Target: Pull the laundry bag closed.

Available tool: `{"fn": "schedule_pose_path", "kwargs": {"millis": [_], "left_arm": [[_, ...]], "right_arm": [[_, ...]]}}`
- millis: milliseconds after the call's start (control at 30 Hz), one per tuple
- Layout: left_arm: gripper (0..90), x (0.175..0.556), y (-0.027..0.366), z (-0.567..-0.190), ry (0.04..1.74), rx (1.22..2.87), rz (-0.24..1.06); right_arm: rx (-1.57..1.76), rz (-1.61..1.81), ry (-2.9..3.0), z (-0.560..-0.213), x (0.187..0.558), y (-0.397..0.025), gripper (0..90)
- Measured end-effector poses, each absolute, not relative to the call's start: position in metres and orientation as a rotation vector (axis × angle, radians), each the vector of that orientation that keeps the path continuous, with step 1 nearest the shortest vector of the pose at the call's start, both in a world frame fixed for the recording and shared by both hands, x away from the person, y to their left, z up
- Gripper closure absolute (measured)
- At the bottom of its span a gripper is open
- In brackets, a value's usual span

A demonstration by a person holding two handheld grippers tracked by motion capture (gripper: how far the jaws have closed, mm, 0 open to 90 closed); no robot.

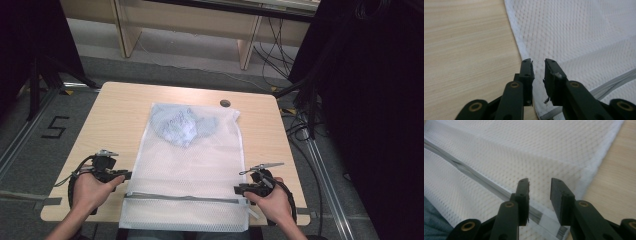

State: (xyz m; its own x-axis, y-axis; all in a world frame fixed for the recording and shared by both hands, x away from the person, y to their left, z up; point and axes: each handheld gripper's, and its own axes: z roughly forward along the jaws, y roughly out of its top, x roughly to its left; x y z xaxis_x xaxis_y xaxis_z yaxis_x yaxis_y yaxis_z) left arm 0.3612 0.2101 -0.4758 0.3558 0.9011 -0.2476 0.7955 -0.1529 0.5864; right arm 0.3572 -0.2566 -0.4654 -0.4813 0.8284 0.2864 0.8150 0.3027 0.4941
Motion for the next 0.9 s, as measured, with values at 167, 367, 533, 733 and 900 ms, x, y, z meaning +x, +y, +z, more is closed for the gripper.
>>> {"fn": "schedule_pose_path", "kwargs": {"millis": [167,367,533,733,900], "left_arm": [[84.7,0.363,0.212,-0.480,1.468,1.999,0.222],[89.7,0.363,0.210,-0.480,1.458,2.089,0.167],[89.8,0.364,0.207,-0.483,1.459,2.142,0.137],[89.8,0.362,0.203,-0.488,1.508,2.128,0.094],[89.8,0.365,0.204,-0.489,1.487,2.188,0.088]], "right_arm": [[1.559,0.980,2.543,-0.461,0.355,-0.248,71.9],[1.503,1.053,2.524,-0.460,0.354,-0.230,73.2],[1.455,1.101,2.531,-0.459,0.354,-0.211,75.3],[1.367,1.069,2.598,-0.457,0.353,-0.188,75.5],[1.324,1.090,2.628,-0.458,0.354,-0.170,75.0]]}}
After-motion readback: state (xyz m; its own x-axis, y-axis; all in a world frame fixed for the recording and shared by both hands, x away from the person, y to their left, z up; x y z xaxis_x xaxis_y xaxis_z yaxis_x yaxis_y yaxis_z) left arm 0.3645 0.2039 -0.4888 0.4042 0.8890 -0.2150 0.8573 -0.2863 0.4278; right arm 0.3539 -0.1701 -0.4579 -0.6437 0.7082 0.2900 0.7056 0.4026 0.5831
